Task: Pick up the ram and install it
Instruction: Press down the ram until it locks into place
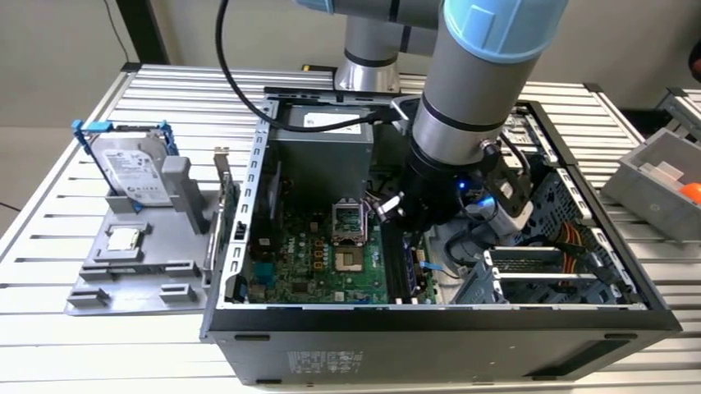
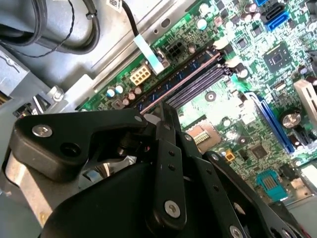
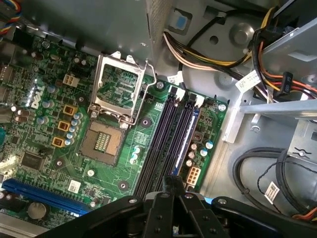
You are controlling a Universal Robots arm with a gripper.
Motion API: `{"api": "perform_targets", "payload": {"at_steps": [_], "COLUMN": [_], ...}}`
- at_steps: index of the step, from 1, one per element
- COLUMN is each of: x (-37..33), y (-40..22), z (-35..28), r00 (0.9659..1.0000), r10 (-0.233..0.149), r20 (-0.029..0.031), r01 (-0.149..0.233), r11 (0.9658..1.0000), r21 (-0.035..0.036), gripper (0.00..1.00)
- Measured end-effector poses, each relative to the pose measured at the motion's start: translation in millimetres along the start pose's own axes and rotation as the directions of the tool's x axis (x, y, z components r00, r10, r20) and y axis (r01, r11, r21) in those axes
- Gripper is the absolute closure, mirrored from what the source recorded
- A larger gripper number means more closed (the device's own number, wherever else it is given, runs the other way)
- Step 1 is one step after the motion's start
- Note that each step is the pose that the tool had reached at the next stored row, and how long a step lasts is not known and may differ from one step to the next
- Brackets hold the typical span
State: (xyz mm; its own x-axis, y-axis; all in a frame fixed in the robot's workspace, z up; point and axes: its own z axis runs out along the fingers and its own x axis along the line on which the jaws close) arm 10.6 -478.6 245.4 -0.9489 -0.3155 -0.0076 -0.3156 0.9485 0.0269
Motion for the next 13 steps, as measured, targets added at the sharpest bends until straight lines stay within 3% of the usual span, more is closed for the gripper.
{"api": "perform_targets", "payload": {"at_steps": [7,13], "x": [0.0,0.0], "y": [0.0,0.0], "z": [0.0,0.0], "r00": [0.9984,0.9926], "r10": [-0.056,-0.121], "r20": [-0.0015,-0.0033], "r01": [0.056,0.121], "r11": [0.9984,0.9926], "r21": [-0.0005,-0.0010], "gripper": [1.00,1.00]}}
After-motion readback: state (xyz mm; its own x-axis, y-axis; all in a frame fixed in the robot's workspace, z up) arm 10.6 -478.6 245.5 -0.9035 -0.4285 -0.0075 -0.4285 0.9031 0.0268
